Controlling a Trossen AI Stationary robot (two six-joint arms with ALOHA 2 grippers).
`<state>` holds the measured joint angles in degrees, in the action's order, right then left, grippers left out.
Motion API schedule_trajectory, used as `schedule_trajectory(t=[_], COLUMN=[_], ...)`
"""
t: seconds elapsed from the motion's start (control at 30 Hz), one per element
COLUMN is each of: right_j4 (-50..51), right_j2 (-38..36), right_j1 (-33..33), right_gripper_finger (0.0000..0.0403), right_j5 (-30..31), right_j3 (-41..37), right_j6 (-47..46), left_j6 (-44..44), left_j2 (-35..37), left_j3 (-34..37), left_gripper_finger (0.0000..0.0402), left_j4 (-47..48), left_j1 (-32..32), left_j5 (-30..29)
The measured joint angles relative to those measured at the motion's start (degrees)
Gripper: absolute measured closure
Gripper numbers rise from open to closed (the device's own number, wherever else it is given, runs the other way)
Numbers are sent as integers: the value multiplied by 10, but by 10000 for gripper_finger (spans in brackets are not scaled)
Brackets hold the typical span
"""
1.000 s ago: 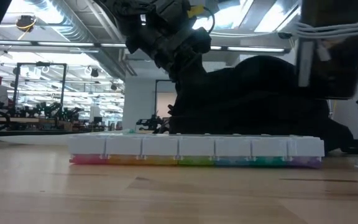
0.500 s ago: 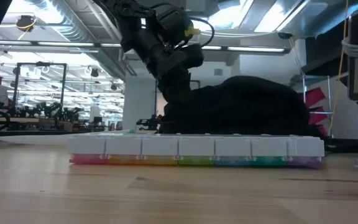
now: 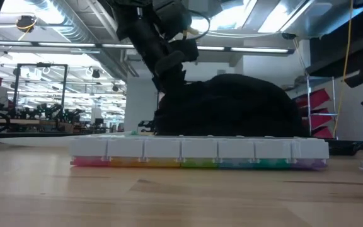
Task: Unpack backpack
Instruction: Remove the black cellphone from the black backpack
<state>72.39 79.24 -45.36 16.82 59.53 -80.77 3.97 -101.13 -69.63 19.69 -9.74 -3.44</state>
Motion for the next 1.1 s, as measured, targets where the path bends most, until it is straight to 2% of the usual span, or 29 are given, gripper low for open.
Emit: schedule_trajectory(t=[0.23, 0.4, 0.7, 0.93, 1.03, 1.1], right_j4=[-37, -96, -94, -118, -143, -143], right_j2=[0, 0, -3, -3, -3, -3], right_j1=[7, 31, 82, 106, 105, 105], right_gripper_finger=[403, 403, 403, 403, 391, 369], right_j5=[-2, -10, -19, -47, -37, -27], right_j3=[-48, -80, -119, -145, -143, -144], right_j6=[-10, 25, 60, 82, 99, 102], left_j6=[10, 15, 21, 12, 15, 6], left_j2=[13, 13, 13, 14, 14, 14], left_j3=[0, 0, 1, 36, 63, 78], left_gripper_finger=[389, 389, 389, 389, 389, 388], left_j4=[24, 25, 24, -4, -30, -64], left_j1=[-1, 0, 4, 4, 3, 4], left_j5=[-3, -2, 1, 7, 36, 50])
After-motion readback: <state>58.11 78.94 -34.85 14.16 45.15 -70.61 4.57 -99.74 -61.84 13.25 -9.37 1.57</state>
